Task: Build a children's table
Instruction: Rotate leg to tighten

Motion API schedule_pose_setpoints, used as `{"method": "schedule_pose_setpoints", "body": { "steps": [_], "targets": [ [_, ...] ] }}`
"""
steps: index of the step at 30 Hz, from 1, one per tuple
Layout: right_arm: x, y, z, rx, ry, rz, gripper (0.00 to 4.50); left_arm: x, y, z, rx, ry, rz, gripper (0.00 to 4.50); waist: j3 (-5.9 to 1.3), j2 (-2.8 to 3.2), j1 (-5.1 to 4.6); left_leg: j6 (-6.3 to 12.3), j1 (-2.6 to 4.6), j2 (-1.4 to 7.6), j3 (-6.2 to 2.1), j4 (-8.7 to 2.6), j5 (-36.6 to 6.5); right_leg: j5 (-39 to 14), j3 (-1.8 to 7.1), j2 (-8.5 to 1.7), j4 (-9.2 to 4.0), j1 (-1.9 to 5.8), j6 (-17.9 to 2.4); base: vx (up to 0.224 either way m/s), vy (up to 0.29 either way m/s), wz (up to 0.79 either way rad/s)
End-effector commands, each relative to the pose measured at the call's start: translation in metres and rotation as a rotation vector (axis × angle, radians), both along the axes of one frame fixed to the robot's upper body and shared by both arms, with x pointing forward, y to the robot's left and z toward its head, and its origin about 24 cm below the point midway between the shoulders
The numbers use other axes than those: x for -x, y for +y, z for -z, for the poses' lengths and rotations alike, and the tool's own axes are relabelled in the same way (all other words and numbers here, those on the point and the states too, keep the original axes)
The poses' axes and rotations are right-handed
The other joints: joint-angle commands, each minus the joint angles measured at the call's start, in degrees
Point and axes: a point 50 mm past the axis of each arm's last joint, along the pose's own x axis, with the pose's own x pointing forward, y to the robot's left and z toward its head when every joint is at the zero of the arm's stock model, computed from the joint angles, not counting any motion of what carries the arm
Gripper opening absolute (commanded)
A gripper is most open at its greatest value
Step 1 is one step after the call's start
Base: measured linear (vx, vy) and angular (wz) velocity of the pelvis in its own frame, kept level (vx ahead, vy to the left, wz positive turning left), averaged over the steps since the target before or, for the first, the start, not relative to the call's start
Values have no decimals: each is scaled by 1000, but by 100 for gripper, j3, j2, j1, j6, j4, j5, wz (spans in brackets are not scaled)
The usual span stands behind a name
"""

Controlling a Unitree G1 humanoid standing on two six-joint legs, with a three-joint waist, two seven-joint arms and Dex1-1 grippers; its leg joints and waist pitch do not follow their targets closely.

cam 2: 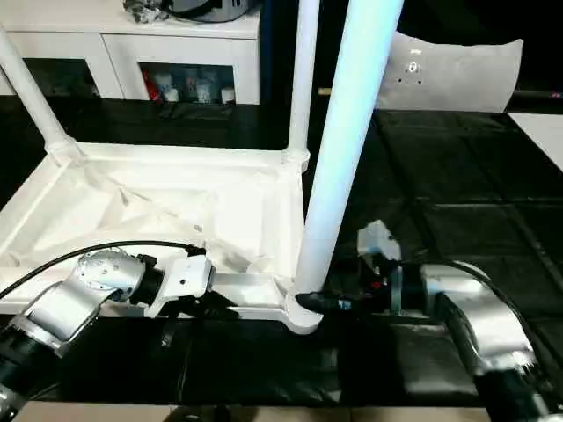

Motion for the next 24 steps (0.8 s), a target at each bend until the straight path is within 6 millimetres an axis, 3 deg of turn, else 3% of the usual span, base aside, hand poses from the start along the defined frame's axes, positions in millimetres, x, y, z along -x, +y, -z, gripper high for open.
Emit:
{"method": "schedule_pose_setpoints", "body": {
  "steps": [1,6,12,15,16,17,20,22,24],
  "targets": [
    [-2,1,2,17,15,-28,281,2,-3,-1,-5,-5,42,0,-311,-129,3,389,206,534,-187,-424,-992,10,219,-598,-461,21,-1460,0,0,0],
    [-5,1,5,33,29,-46,237,1,-1,0,-15,-1,24,0,-316,-131,16,430,197,529,-180,-409,-917,127,217,-597,-451,27,-1459,0,0,0],
    [-3,9,10,16,67,-23,209,-2,-1,3,-3,38,-63,0,-296,-127,5,331,221,537,-181,-437,-1102,-186,225,-592,-480,7,-1463,0,0,0],
    [-3,17,19,51,74,51,208,-8,-5,5,17,49,-169,0,-264,-120,-32,159,238,530,-184,-472,-1331,-521,249,-603,-516,-6,-1451,0,0,0],
    [-7,23,22,65,55,106,207,-11,-8,5,31,44,-206,0,-242,-47,-41,-8,269,527,-202,-482,-1623,-945,268,-633,-542,-42,-1436,0,0,0],
    [-15,34,24,59,38,209,206,-15,-14,5,51,45,-265,0,-239,-69,-78,-156,290,525,-210,-500,-1836,-1244,280,-634,-570,-46,-1391,0,0,0],
    [-20,39,26,63,34,267,202,-18,-18,4,67,47,-296,0,-244,-79,-123,-300,254,512,-254,-543,-1960,-1479,262,-636,-576,-11,-1282,0,0,0],
    [-42,61,31,105,48,489,201,-27,-43,1,125,47,-401,0,-243,-64,-278,-497,217,482,-269,-610,-2087,-1431,210,-585,-537,-29,-1179,0,0,0],
    [-54,73,33,123,69,612,201,-32,-58,0,148,37,-459,0,-257,-62,-334,-692,237,471,-294,-597,-2326,-1816,207,-639,-559,-46,-1103,-17,16,-10]
  ]
}}
